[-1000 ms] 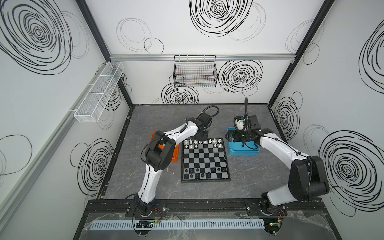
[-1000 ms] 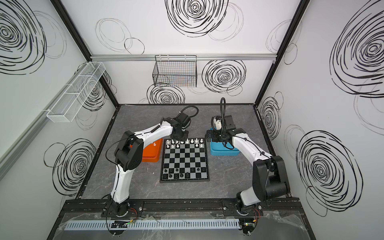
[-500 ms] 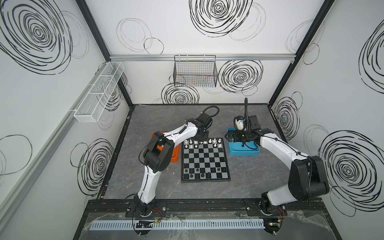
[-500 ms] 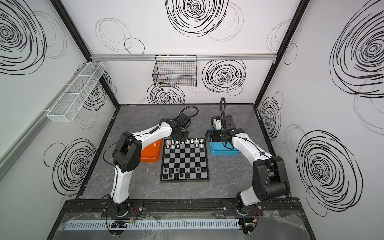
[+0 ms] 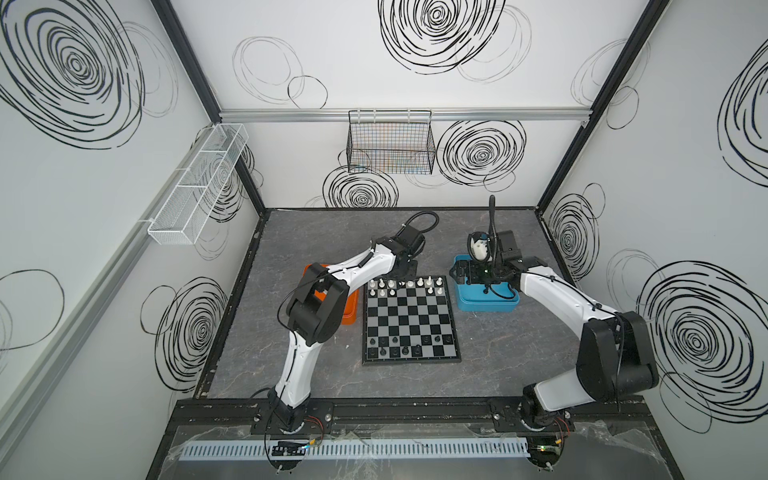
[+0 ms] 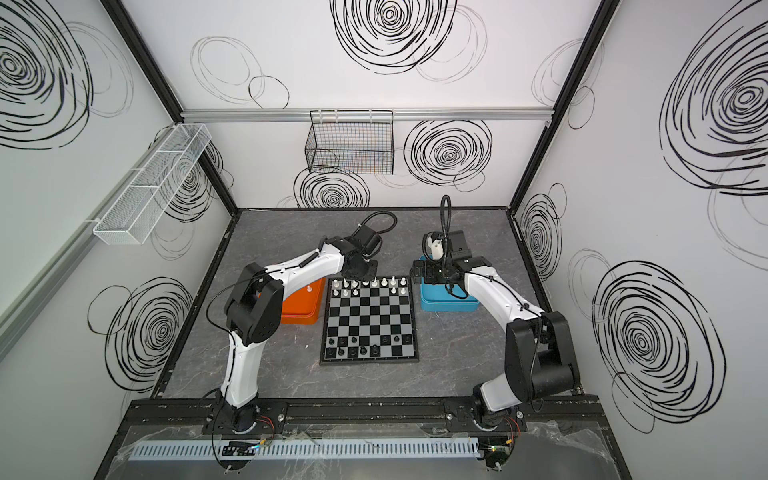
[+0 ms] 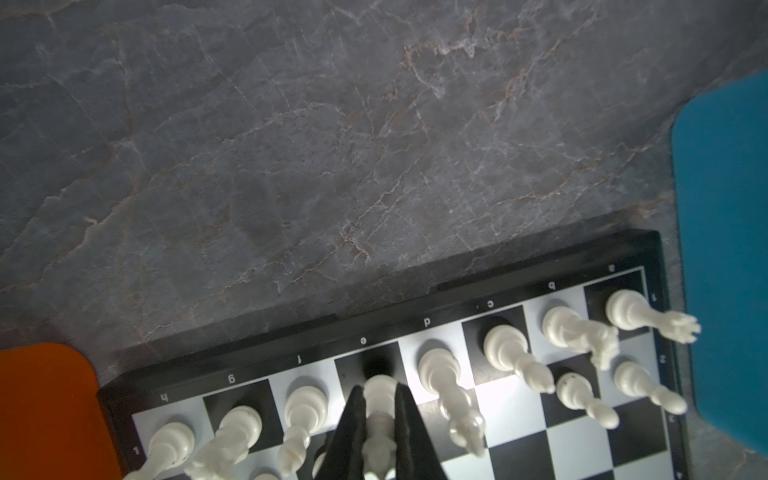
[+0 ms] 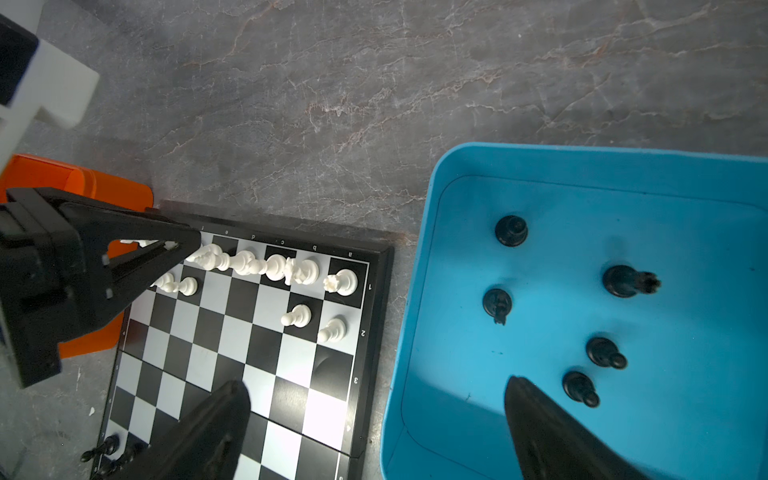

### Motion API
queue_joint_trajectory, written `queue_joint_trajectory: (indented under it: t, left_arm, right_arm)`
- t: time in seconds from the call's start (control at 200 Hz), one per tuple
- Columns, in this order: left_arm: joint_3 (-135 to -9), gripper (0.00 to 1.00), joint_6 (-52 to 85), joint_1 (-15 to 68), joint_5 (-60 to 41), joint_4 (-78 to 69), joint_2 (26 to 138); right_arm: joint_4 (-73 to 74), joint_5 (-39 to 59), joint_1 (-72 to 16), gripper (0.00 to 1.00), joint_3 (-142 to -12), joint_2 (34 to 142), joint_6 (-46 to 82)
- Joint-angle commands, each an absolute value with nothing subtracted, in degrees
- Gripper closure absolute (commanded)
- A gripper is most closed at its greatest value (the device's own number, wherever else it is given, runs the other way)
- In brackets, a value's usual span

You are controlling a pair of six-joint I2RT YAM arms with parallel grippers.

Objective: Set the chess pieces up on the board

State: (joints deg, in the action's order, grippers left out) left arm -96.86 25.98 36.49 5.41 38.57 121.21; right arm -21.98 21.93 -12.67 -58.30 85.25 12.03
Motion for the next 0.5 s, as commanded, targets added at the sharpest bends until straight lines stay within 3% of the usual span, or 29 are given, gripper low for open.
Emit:
queue_joint_trajectory:
  t: [0.0, 0.495]
  left_arm:
    - [-96.59, 0.85, 26.02, 36.83, 6.42, 37.25, 119.53]
    - [-95.32, 0.84, 25.93, 37.0, 6.68, 37.96, 119.86]
  right_arm:
    - [-21.08, 21.91, -12.43, 0.0, -57.84, 85.78, 12.11]
    - [-21.01, 21.97, -12.44, 0.0, -57.66, 85.69, 12.22]
